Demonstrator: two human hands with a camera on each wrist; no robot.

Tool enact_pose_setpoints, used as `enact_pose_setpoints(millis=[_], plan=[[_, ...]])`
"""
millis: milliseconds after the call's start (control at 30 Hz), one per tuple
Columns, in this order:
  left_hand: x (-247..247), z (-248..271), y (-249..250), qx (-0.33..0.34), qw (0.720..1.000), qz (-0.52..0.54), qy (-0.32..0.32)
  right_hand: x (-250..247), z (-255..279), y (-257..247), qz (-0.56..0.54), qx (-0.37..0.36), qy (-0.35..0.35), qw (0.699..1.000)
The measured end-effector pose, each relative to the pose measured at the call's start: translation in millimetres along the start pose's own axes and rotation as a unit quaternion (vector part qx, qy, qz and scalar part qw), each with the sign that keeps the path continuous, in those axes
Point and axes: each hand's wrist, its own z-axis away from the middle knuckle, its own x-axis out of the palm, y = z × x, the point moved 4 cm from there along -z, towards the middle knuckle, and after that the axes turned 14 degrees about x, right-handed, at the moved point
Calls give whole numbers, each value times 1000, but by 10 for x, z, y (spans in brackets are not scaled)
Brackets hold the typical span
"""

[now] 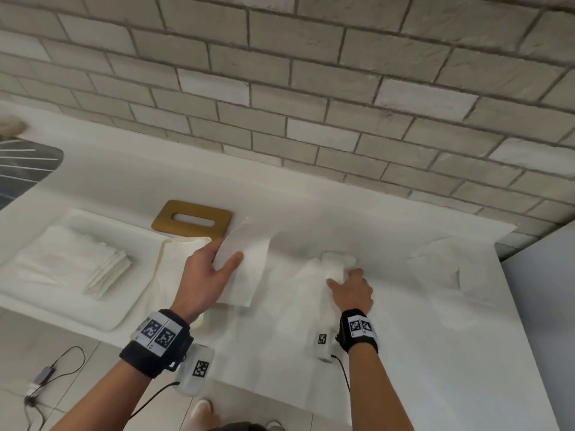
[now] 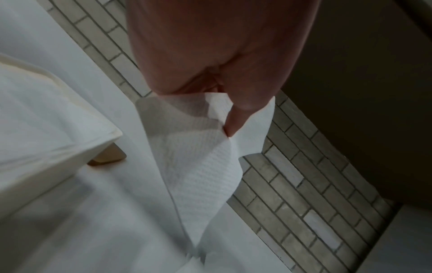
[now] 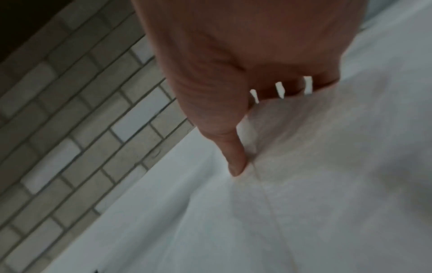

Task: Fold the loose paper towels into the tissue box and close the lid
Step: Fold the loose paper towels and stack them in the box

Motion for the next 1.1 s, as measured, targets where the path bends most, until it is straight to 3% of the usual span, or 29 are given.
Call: enact_pose_setpoints(millis=[200,367,433,500,567,633,833,1100], plan=[[-139,42,-84,-28,998,48,3,-231,123,-109,-215,-78,31,973],[-243,15,-174,-46,993,105,14,-919,756,-532,-295,-222,72,927],[-255,13,-165,-52,988,148,2,-1164,1212,-811,-284,-291,-2,914],[-261,13,-122,-44,979,196,-14,-1280,1799,-1077,-322,-336,-152,872],[-280,23,-69,-38,970,236,-34,-1260,2330,-1297,-377,-338,-287,813],[-318,50,-59,-41,962,265,-49,-1081,2634,-1450,-404,-321,-334,789],[-615,170,-254,-103,933,342,-40,-162,2777,-1612,-380,-234,-199,873],[-1041,269,-518,-139,921,362,-34,312,3094,-1810,-306,-242,-144,909]])
